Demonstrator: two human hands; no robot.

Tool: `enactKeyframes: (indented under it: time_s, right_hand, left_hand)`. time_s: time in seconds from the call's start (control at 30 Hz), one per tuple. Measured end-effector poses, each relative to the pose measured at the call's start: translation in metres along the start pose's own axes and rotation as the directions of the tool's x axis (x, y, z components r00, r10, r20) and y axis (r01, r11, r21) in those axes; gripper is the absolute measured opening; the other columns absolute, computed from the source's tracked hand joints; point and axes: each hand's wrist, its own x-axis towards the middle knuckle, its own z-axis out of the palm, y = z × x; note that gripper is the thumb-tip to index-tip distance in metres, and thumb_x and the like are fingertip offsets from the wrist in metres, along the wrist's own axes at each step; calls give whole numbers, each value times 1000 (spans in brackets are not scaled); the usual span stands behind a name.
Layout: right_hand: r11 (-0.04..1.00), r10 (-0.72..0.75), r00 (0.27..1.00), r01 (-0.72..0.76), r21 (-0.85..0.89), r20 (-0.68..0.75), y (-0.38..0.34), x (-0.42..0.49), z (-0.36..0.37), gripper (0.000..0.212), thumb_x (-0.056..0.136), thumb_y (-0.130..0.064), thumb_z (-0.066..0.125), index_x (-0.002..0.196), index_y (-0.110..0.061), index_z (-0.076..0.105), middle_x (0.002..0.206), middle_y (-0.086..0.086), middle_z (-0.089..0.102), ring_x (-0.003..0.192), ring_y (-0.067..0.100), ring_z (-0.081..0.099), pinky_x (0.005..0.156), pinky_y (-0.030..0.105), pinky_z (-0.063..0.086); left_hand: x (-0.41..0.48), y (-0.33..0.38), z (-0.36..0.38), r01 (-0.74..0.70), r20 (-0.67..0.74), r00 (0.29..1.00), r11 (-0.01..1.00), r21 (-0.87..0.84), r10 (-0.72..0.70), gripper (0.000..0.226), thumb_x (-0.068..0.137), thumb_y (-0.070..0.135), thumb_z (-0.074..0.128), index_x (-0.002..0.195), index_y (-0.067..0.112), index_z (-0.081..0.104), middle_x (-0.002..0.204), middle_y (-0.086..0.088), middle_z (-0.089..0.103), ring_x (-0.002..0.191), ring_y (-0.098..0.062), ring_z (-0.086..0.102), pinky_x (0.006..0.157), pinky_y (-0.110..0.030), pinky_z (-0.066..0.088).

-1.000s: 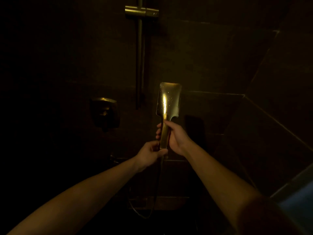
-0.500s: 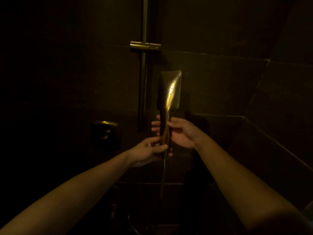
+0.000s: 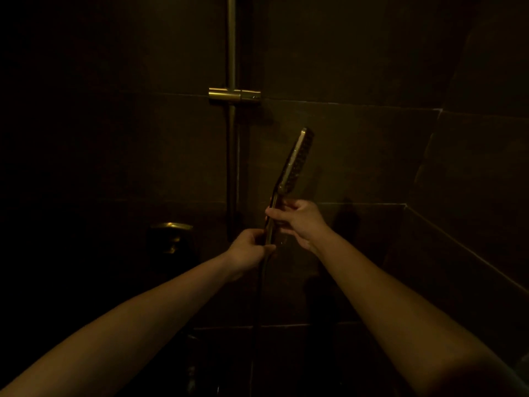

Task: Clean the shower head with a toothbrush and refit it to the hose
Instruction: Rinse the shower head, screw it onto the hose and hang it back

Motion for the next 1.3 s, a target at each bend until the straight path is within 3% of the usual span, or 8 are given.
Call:
enactKeyframes:
  time_s: [0.17,0.27,0.33,0.57,0.73,1.0,1.23,1.3]
  right_hand:
    - [991,-85,994,78,-108,-64,-2,8,2,42,64,-17,91,101,-17,73,96,-1,77,94,17,73,75,36,58]
    - [984,-96,991,80,-161,-94,-9,9,0,55,63,-19,91,113,-11,70,105,3,75,99,20,71,84,41,57]
    - [983,-103,993,94,-159,-50,-16,8,-5,46,64,-17,90,106,-13,72,101,2,77,95,18,73,80,37,57]
    - [983,-68,982,95,-155,174,-32,-1,-13,31,70,-4,82,99,-10,72,102,7,77,101,21,72,90,41,57]
    - [897,-205,978,204,-393,40,-41,-8,-4,21,73,-14,85,92,-15,74,91,-1,77,91,14,73,86,39,58]
    - [948,-204,978,184,-258,-51,-52,-11,2,18,78,-6,79,93,-13,72,91,3,76,85,15,74,75,34,60]
    - [958,-184,982,170,-232,-41,-56,-6,8,17,78,-4,78,90,-12,70,92,4,76,90,21,74,84,44,59]
    - [955,-187,982,172,-240,-40,-59,-1,12,18,78,-4,78,93,-11,70,93,5,75,90,21,74,85,44,59]
  left_hand:
    - [1,7,12,-97,-91,991,995,11,98,31,95,4,59,126,1,59,110,-17,69,96,-23,67,84,-36,55]
    - [-1,13,7,-86,26,996,995,-53,87,31,98,2,53,128,2,56,109,-17,66,94,-21,66,76,-32,56]
    - [-2,17,1,-84,104,990,992,-97,94,33,98,-1,50,131,2,53,115,-17,65,97,-20,66,76,-32,57]
    - [-1,20,-9,-56,282,955,992,-113,86,38,98,-5,45,135,2,47,130,-20,61,125,-31,57,97,-47,48]
    - [4,26,-10,-62,264,960,988,-139,97,39,98,-7,44,134,8,49,126,-16,64,121,-27,60,97,-46,50]
    - [14,35,-19,-168,216,962,986,-9,166,38,96,-2,53,132,9,53,118,-17,64,118,-36,60,101,-57,47]
    - [23,34,-35,-241,220,951,967,83,218,34,95,4,58,127,14,58,115,-14,65,105,-24,63,93,-46,52]
    - [27,39,-40,-255,231,946,962,101,227,30,95,4,59,122,17,62,111,-10,65,99,-17,65,84,-33,58]
